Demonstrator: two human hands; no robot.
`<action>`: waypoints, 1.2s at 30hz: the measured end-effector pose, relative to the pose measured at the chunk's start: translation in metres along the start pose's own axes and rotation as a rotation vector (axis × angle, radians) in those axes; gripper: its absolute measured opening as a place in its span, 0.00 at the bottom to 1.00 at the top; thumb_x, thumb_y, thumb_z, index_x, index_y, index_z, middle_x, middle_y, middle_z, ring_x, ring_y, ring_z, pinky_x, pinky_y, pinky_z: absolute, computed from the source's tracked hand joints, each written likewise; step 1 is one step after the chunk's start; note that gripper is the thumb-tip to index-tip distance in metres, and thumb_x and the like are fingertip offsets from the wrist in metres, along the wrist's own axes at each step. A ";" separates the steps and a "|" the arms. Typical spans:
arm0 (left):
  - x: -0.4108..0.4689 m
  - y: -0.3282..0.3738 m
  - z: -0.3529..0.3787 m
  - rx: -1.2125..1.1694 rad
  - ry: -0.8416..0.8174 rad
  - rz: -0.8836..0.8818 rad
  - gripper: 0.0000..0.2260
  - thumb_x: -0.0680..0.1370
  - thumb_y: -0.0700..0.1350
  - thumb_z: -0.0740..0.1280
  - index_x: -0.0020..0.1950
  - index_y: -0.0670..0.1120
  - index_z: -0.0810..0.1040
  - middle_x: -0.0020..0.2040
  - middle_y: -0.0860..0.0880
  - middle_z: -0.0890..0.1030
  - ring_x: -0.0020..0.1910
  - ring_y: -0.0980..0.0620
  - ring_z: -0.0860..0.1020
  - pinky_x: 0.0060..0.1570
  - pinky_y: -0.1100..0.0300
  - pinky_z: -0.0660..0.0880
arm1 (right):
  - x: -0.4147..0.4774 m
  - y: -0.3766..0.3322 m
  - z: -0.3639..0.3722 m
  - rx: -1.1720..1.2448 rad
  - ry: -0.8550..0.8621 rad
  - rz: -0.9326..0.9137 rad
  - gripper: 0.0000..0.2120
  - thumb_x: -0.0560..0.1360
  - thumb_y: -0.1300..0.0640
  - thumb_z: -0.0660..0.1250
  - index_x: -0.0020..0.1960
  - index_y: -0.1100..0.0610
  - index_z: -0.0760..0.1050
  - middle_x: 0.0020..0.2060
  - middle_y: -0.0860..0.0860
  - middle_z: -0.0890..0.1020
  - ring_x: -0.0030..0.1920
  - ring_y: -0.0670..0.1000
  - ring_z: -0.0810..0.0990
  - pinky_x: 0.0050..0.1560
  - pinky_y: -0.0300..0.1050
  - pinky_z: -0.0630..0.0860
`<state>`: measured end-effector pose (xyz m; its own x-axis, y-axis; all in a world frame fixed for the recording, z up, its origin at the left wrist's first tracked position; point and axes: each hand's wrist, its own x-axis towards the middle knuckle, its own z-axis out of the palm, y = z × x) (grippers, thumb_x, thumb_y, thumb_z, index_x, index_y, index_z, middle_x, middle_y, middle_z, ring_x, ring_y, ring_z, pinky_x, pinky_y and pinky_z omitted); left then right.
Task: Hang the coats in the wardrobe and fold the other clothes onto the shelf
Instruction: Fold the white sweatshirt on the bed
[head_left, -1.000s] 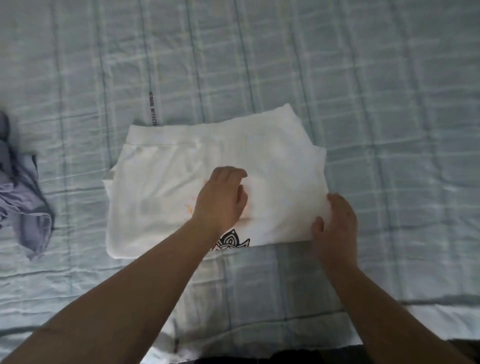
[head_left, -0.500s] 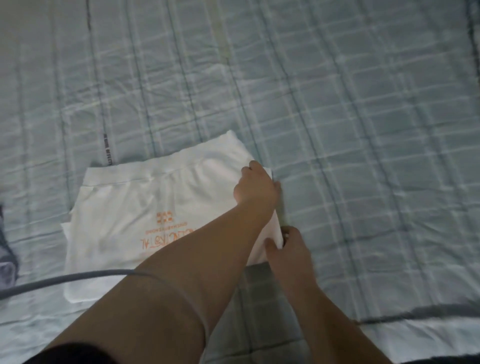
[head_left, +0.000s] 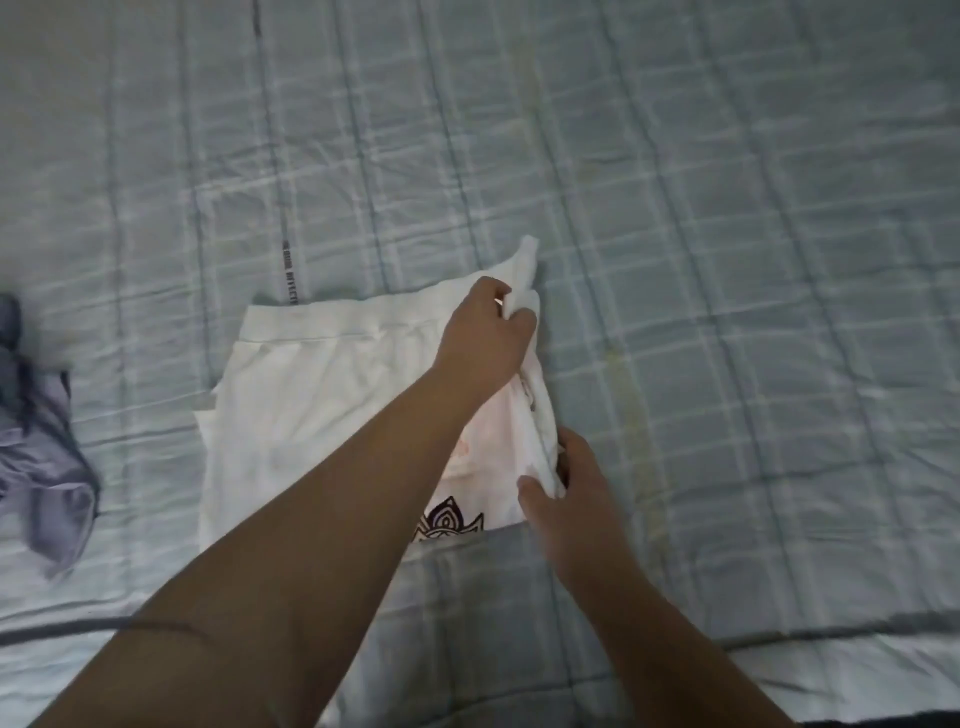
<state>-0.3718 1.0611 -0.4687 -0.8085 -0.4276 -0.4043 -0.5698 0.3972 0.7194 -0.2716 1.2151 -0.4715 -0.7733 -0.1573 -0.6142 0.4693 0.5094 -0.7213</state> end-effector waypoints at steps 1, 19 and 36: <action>-0.002 -0.009 -0.025 -0.118 -0.035 -0.028 0.11 0.75 0.48 0.65 0.56 0.47 0.76 0.41 0.54 0.77 0.37 0.57 0.75 0.39 0.66 0.70 | -0.008 -0.009 0.016 0.002 -0.015 -0.015 0.21 0.70 0.57 0.69 0.60 0.42 0.71 0.45 0.43 0.81 0.45 0.43 0.81 0.49 0.44 0.79; -0.021 -0.289 -0.278 -0.464 -0.164 -0.377 0.28 0.74 0.35 0.55 0.68 0.60 0.74 0.59 0.51 0.81 0.55 0.49 0.81 0.53 0.49 0.81 | -0.092 -0.049 0.346 -0.671 -0.267 -0.245 0.43 0.74 0.55 0.65 0.79 0.52 0.41 0.63 0.49 0.66 0.60 0.53 0.75 0.54 0.48 0.76; -0.100 -0.324 -0.229 -0.321 0.066 -0.443 0.36 0.78 0.51 0.70 0.77 0.49 0.51 0.56 0.45 0.76 0.46 0.48 0.77 0.41 0.60 0.72 | -0.042 -0.029 0.244 -0.726 0.212 -0.443 0.16 0.70 0.61 0.64 0.58 0.56 0.76 0.53 0.54 0.77 0.54 0.57 0.73 0.56 0.55 0.73</action>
<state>-0.0723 0.7892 -0.5324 -0.4849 -0.5515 -0.6788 -0.7717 -0.0955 0.6288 -0.1485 1.0009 -0.5028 -0.9169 -0.3445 -0.2015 -0.2247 0.8628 -0.4529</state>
